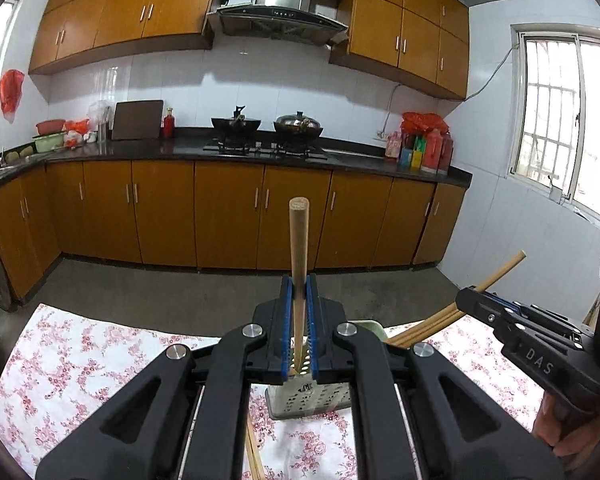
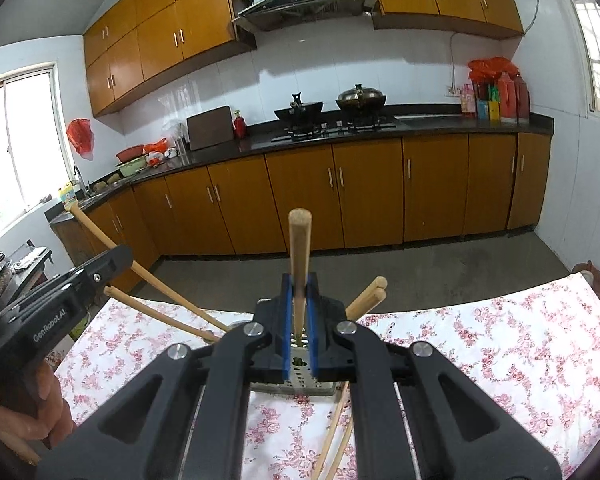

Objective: Organize utensils
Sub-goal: 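Lower both chopsticks into the green holder and open both tools, then close the right tool on a chopstick while the left tool grasps another chopstick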

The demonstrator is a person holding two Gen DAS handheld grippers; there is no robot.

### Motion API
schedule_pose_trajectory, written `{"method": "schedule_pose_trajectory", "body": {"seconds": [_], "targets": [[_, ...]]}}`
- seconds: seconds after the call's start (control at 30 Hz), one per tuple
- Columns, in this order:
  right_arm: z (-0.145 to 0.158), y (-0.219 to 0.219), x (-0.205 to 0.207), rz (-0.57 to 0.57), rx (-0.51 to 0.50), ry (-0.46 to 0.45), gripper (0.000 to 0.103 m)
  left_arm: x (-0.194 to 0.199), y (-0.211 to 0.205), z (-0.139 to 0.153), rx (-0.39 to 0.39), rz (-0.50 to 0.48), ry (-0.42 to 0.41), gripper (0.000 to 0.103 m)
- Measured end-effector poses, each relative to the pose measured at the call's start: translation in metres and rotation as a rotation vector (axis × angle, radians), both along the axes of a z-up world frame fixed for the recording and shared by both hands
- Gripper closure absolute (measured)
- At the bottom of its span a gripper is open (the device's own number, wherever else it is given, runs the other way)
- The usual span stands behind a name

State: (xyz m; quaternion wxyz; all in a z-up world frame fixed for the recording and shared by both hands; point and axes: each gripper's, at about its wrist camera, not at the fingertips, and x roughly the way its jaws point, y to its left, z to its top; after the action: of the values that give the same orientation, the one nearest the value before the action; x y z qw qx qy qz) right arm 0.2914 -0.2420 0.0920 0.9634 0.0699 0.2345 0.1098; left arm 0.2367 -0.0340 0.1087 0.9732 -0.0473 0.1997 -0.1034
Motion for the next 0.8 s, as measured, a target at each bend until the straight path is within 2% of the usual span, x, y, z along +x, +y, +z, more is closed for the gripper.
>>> {"method": "schedule_pose_trajectory", "body": {"seconds": [0.27, 0.53, 0.63, 0.8], "targets": [[0.004, -0.003, -0.007, -0.015, 0.015, -0.017, 0.093, -0.007, 0.006, 0.008, -0.019, -0.004, 0.006, 0.095], [0.013, -0.023, -0.047, -0.054, 0.008, -0.065, 0.089, -0.032, 0.024, 0.021, -0.036, 0.016, -0.011, 0.094], [0.006, -0.032, -0.065, -0.07, 0.012, -0.058, 0.089, -0.046, 0.033, 0.02, -0.042, 0.027, -0.009, 0.094], [-0.026, -0.046, -0.087, -0.103, 0.003, 0.003, 0.088, -0.067, 0.051, 0.011, -0.048, 0.053, 0.004, 0.094]]}}
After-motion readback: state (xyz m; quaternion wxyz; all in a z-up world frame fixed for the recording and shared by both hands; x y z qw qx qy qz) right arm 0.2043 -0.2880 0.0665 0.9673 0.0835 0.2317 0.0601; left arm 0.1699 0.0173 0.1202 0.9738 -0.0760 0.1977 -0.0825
